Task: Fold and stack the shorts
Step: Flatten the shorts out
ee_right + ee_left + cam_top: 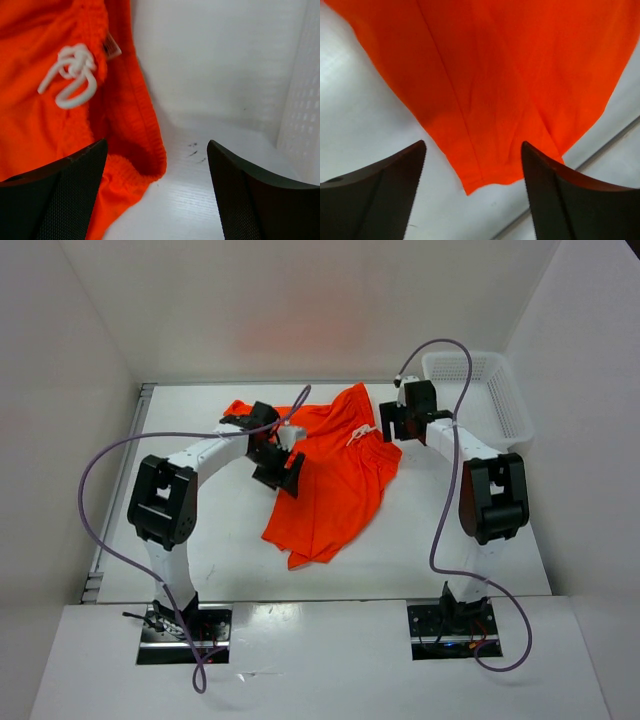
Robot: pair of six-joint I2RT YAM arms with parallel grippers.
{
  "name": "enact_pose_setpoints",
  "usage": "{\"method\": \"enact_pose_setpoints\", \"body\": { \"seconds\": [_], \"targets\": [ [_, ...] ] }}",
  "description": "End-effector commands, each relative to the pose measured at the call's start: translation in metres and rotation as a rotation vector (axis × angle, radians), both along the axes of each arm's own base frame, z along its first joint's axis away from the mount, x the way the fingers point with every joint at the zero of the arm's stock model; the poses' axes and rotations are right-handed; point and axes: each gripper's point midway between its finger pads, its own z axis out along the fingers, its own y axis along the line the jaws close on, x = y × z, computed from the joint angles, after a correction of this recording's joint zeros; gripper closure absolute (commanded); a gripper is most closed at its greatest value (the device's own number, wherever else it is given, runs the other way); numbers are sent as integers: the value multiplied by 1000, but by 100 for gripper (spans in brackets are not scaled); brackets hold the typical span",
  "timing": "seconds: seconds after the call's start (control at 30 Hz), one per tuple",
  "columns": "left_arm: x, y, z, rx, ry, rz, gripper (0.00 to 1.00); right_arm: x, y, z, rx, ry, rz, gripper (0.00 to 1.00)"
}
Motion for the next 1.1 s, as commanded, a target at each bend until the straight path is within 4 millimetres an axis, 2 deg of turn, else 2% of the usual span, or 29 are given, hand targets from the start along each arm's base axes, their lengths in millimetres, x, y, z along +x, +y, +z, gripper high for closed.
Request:
{"method": "enact_pose_setpoints", "body": {
  "seconds": [0.0, 0.03, 0.13, 0.2, 0.3, 0.4, 0.47, 0.6, 0.63, 0.67, 0.7, 0.73, 0.77, 0.8, 0.83, 0.87, 0.9, 0.93, 0.97, 1.03, 1.07],
  "targets": [
    [-33, 3, -13, -11, 123, -16, 14, -22, 8, -13, 16, 66, 127, 15],
    [-47, -5, -19, -1, 146, -51, 14, -25, 7, -14, 16, 71, 127, 15],
    [-61, -3, -38, 74, 173, -71, 14, -32, 4, -22, 7, 85, 119, 15],
    [-58, 8, -48, 141, 153, -52, 14, -35, 2, -27, -2, 97, 111, 15],
    [-56, 17, -54, 191, 137, -38, 15, -29, -4, -19, -7, 64, 93, 15],
    [-80, 11, -55, 147, 221, -69, 23, -33, -6, -31, -9, 85, 81, 15],
    [-98, 6, -64, 187, 249, -114, 23, -34, -7, -38, -9, 94, 66, 15],
    [-112, 14, -85, 265, 302, -132, 40, -28, -14, -42, -38, 85, 28, 13],
    [-113, 14, -88, 269, 310, -132, 53, -29, -12, -42, -29, 86, 37, 16],
    [-114, 12, -89, 263, 328, -135, 59, -32, -10, -49, -21, 108, 48, 19],
    [-115, 13, -92, 267, 337, -135, 67, -30, -2, -45, 12, 104, 80, 28],
    [-110, 10, -89, 259, 322, -135, 82, -36, 2, -48, 30, 127, 99, 33],
    [-108, 9, -90, 260, 323, -135, 88, -37, 6, -52, 46, 139, 116, 39],
    [-102, 8, -88, 265, 302, -132, 93, -40, 11, -53, 70, 152, 127, 54],
    [-98, 8, -87, 273, 288, -129, 96, -45, 10, -58, 69, 167, 126, 61],
    [-87, 17, -84, 289, 260, -98, 100, -45, 12, -58, 77, 168, 133, 69],
    [-82, 24, -82, 307, 255, -79, 100, -50, 11, -67, 75, 191, 132, 76],
    [-68, 26, -74, 306, 214, -56, 100, -55, 9, -72, 65, 205, 124, 91],
    [-60, 34, -65, 317, 197, -33, 100, -55, 8, -72, 64, 205, 123, 97],
    [-34, 58, -52, 351, 140, 51, 100, -61, 5, -77, 47, 216, 121, 100],
    [-16, 64, -37, 346, 92, 86, 100, -59, 4, -67, 41, 192, 130, 100]
  ]
}}
